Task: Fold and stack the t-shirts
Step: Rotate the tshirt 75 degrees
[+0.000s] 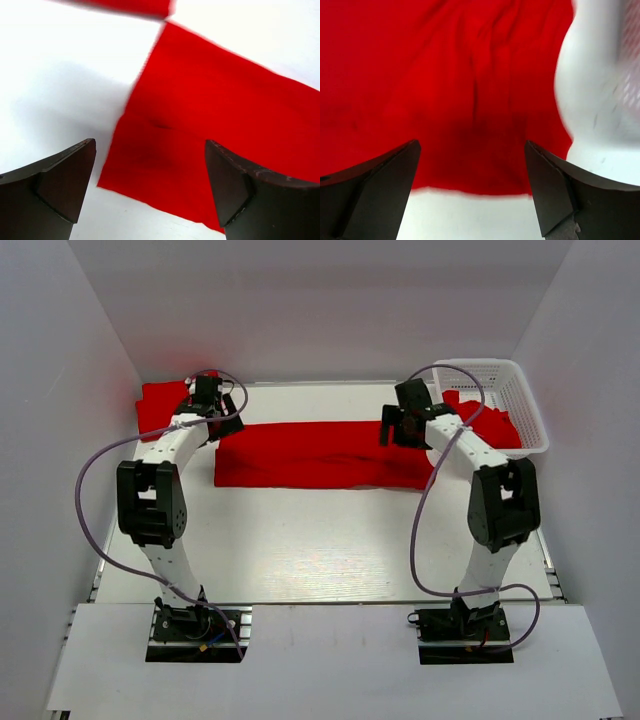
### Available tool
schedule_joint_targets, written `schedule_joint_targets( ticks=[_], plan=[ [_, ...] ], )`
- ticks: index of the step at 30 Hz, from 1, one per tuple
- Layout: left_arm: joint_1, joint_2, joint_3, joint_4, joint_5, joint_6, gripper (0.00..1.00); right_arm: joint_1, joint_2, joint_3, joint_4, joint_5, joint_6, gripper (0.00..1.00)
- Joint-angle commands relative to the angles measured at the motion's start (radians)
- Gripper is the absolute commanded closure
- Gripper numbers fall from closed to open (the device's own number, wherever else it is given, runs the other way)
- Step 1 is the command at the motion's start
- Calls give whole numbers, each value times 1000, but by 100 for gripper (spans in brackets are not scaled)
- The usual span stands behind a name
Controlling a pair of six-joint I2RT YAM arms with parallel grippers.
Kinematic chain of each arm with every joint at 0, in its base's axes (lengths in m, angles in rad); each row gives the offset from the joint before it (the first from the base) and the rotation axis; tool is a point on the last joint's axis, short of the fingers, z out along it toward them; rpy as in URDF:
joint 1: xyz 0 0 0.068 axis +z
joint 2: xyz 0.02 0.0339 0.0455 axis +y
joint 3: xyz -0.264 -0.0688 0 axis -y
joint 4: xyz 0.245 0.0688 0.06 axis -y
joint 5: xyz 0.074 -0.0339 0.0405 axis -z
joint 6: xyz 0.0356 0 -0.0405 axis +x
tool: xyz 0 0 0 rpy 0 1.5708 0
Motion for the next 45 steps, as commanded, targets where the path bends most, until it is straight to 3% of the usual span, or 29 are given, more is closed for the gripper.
schedule_joint_targets(
  ticks=[1,6,12,20,27,29,38,45],
  plan=[
    [-14,-65,-52,115,164,123,0,-10,-106,-117,96,-158,16,10],
    [-14,-33,-86,147,335,174,0,-11,-119,-184,117,-222,36,10],
    [-14,24,-122,143,399,174,0,-11,-97,-210,124,-225,47,10],
    [-14,107,-143,103,350,165,0,-25,13,-195,170,-167,90,10],
    [-14,7,-386,21,299,80,0,-62,202,-17,126,-194,95,10],
    [-14,-51,-454,11,358,45,0,-67,265,49,135,-210,87,10],
    [-142,-255,-809,-63,733,31,0,-73,570,445,230,-575,-31,10],
    [-290,-277,-870,-80,963,42,0,-54,657,506,508,-800,75,10]
  ],
)
